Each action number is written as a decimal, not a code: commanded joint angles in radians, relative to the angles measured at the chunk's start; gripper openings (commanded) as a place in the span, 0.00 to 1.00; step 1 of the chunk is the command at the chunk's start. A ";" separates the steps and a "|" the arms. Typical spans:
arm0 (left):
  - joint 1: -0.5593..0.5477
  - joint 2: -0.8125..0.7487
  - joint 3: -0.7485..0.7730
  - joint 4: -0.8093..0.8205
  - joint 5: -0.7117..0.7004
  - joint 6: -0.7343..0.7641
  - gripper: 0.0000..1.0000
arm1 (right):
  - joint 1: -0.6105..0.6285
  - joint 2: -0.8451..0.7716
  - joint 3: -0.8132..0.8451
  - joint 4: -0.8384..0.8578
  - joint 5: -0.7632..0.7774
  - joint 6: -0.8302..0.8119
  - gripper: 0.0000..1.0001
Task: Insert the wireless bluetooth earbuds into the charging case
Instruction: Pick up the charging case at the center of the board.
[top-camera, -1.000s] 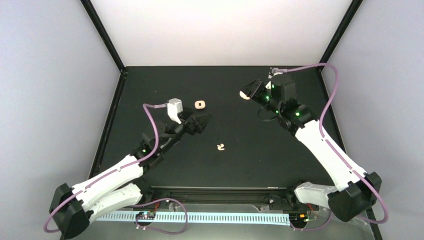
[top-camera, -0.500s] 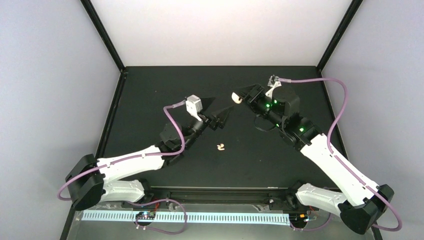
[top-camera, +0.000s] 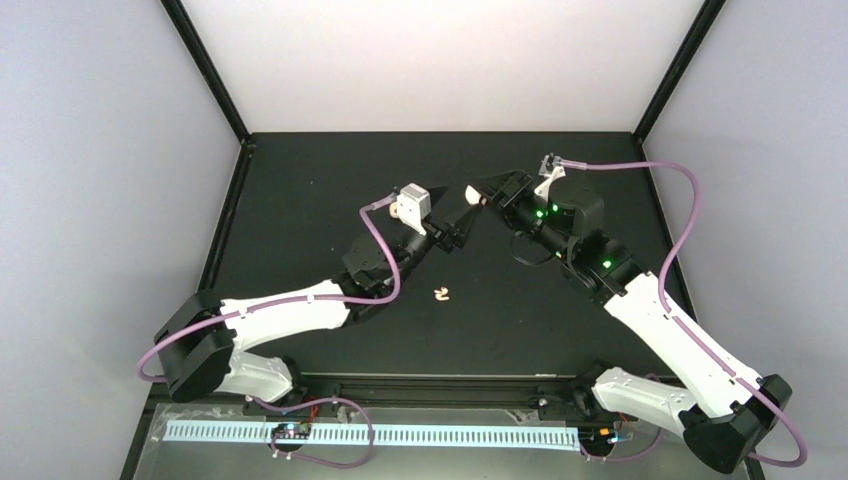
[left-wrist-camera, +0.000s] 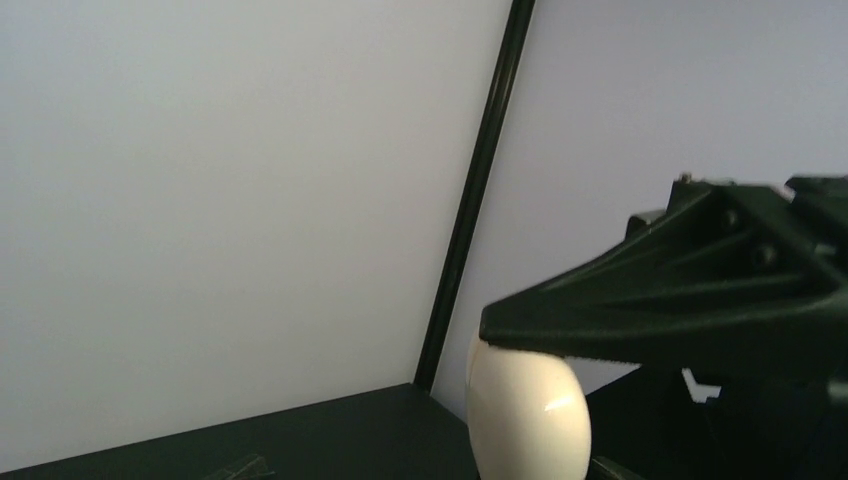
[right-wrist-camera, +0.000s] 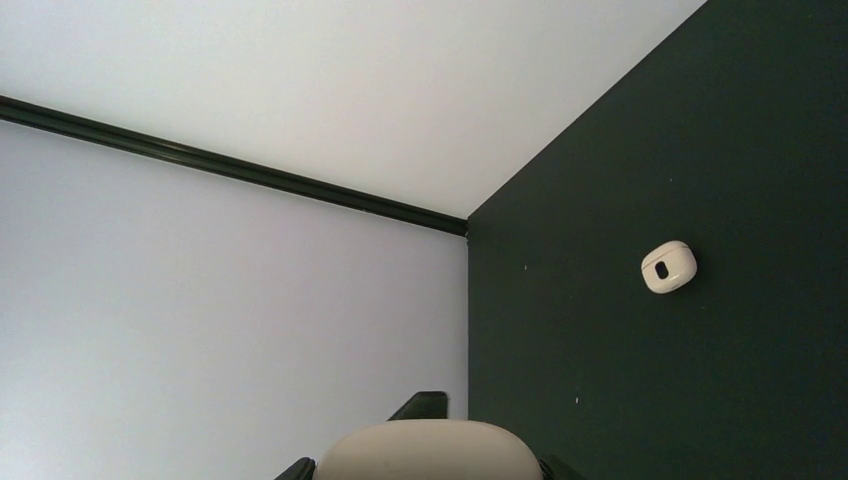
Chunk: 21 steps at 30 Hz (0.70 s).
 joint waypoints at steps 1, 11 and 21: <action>-0.011 0.034 0.055 0.061 -0.007 0.045 0.80 | 0.007 -0.005 0.026 0.029 -0.013 0.019 0.38; -0.013 0.079 0.093 0.107 0.011 0.082 0.67 | 0.007 -0.005 0.032 0.024 -0.022 0.011 0.38; -0.013 0.099 0.129 0.075 0.027 0.100 0.48 | 0.007 -0.008 0.036 0.017 -0.027 0.002 0.38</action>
